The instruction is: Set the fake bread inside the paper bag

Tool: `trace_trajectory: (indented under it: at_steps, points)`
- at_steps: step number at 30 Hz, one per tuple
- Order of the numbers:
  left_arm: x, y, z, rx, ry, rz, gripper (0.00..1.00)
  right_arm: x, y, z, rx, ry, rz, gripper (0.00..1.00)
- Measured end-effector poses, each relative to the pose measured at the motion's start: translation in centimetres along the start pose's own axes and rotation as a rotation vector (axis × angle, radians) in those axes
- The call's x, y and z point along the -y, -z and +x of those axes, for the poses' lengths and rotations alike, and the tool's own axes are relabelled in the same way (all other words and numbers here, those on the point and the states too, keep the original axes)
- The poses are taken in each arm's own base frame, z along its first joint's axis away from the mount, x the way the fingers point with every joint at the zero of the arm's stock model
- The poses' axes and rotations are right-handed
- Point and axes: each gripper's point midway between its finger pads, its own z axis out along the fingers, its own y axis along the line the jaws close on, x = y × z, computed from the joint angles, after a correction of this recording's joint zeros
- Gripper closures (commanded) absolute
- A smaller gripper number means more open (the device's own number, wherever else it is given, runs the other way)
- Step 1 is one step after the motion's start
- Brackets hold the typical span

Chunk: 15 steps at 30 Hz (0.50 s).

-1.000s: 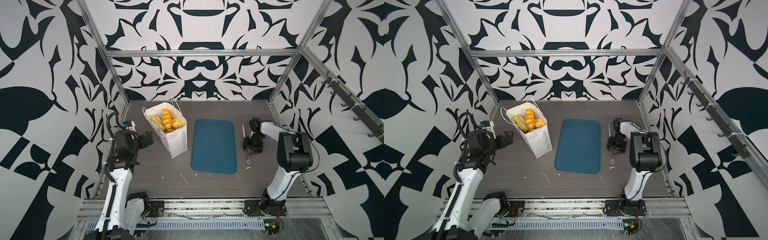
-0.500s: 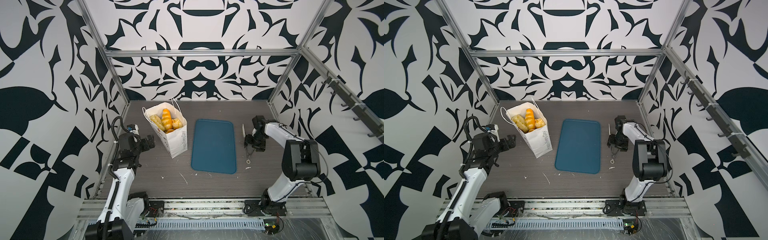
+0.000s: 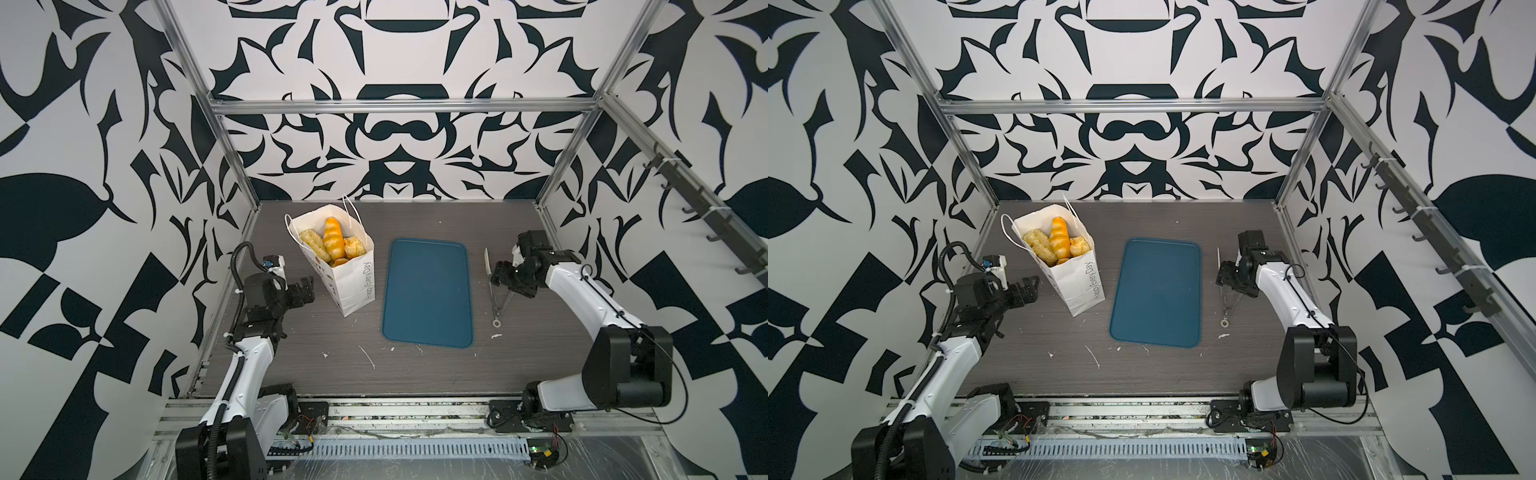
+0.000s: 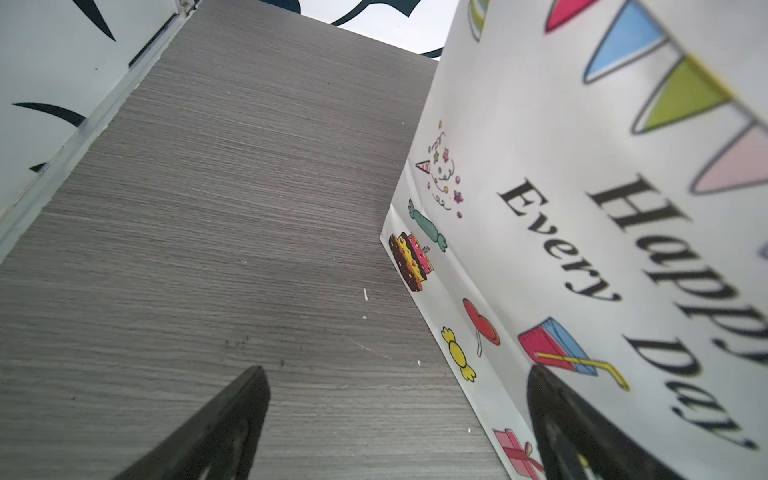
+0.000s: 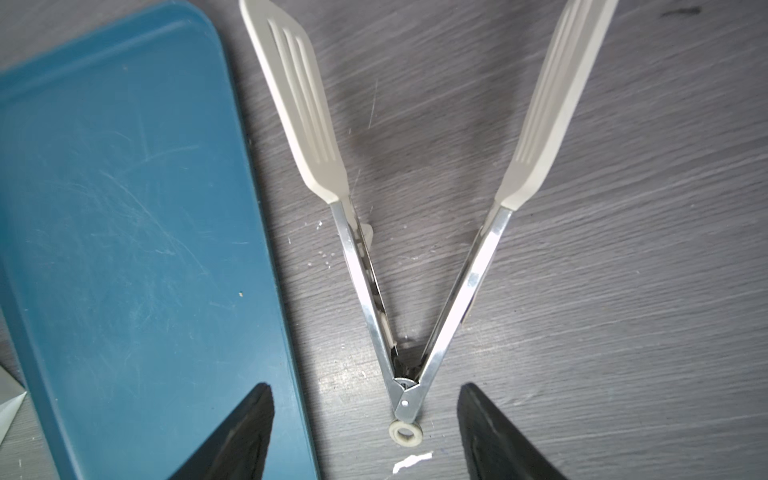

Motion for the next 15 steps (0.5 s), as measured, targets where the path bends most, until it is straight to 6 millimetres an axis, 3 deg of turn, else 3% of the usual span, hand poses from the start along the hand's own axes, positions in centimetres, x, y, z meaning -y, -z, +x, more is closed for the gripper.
trace_trajectory:
  at_steps: [5,15]
  points:
    - [-0.2,-0.5,0.5,0.029,-0.032,0.005,0.01,0.0,0.6,-1.7,0.131,0.012,-0.010,0.27]
    - [-0.1,-1.5,0.2,0.099,-0.125,0.029,0.01,2.0,0.9,-1.6,0.320,0.051,0.044,0.25]
